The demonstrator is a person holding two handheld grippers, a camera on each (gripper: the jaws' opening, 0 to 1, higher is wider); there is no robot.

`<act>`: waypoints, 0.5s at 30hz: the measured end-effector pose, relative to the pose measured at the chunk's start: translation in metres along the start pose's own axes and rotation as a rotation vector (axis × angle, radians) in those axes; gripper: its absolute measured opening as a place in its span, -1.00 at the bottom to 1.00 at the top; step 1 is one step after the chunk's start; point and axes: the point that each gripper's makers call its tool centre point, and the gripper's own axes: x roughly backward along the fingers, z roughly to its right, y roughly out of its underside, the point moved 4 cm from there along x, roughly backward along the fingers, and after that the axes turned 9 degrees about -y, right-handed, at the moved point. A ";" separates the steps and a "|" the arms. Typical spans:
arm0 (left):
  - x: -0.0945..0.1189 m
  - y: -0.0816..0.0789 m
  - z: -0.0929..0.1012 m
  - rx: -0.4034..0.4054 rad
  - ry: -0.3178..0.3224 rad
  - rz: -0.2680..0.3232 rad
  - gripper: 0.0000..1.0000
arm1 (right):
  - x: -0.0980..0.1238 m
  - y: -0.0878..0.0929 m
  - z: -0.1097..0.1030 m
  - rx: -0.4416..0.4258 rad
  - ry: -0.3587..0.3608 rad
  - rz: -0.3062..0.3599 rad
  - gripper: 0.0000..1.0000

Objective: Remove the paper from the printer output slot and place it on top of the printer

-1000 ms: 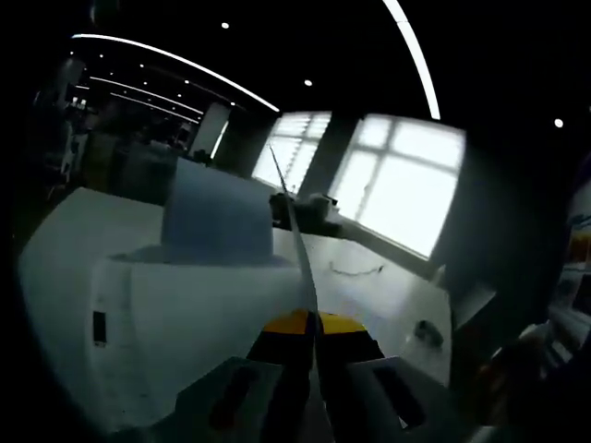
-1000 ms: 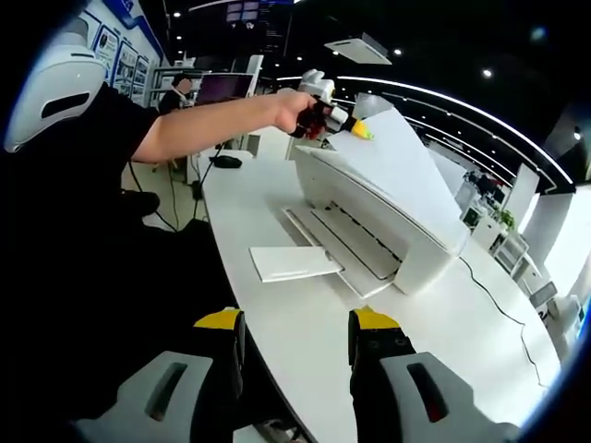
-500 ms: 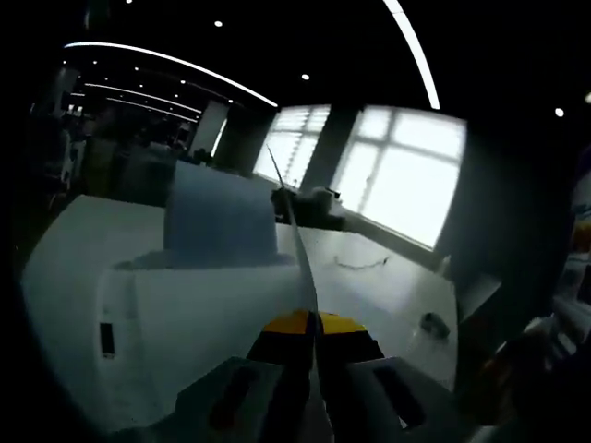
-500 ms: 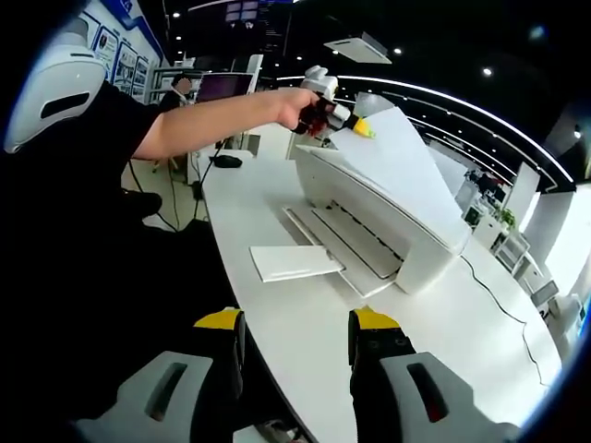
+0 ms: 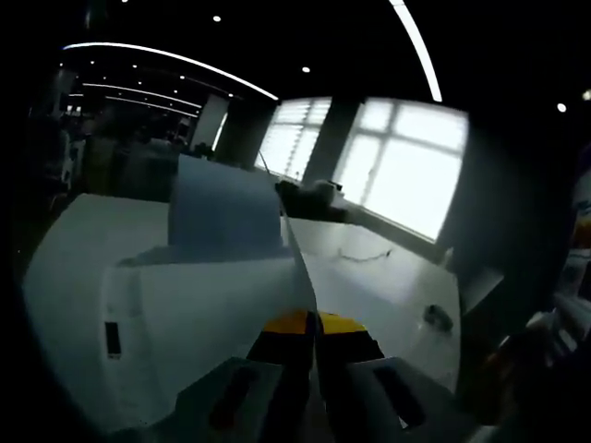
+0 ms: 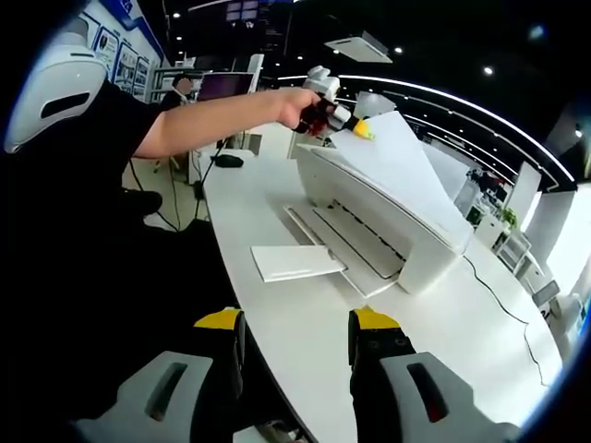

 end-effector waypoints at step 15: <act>-0.005 0.007 -0.009 -0.008 -0.015 -0.029 -0.89 | -0.001 0.001 0.003 -0.005 -0.001 -0.005 -0.19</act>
